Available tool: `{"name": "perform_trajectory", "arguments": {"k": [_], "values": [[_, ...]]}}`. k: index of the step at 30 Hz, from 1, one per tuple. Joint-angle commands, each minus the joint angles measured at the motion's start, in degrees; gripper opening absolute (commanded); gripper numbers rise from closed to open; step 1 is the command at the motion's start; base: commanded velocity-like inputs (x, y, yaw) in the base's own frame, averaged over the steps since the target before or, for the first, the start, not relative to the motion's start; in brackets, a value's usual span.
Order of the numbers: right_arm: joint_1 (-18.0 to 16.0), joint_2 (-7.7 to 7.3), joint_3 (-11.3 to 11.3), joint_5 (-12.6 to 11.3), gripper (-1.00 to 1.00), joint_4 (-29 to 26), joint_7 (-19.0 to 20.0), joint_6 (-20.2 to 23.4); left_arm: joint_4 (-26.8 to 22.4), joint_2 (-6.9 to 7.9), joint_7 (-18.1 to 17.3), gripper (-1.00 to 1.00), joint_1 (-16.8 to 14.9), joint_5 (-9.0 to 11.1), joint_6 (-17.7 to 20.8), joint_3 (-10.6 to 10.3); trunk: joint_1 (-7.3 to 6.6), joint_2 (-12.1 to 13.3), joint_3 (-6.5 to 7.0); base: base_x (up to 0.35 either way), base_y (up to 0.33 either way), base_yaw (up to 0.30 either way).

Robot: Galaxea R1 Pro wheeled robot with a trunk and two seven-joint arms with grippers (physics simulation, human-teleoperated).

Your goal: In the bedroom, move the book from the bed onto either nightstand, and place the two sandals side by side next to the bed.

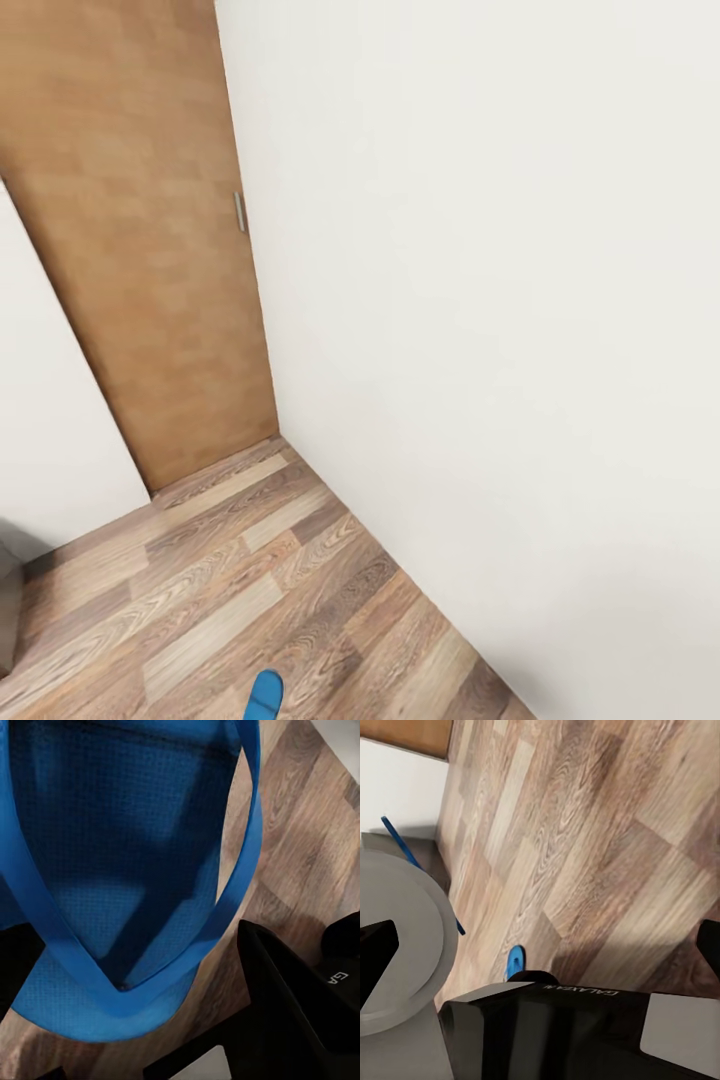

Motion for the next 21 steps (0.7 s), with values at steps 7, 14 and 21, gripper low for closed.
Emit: {"name": "perform_trajectory", "arguments": {"k": [7,14,21], "values": [[-0.01,-0.02,-0.06,-0.2,1.0,0.01,0.2,0.28,0.08,0.02,0.09,-1.0,-0.05,0.37,-0.34,-0.48,-0.01,-0.02,-0.05,0.0,0.0,0.251],[-0.01,-0.02,-0.06,-0.2,1.0,0.01,0.2,0.28,0.11,0.02,0.09,-1.0,-0.05,0.37,-0.34,-0.48,-0.01,-0.02,-0.05,0.0,0.0,0.251],[-0.01,-0.01,-0.06,-0.2,1.0,0.01,0.19,0.28,0.09,0.02,0.09,-1.0,-0.05,0.37,-0.34,-0.48,-0.01,-0.02,-0.05,0.0,0.0,0.25]]}}
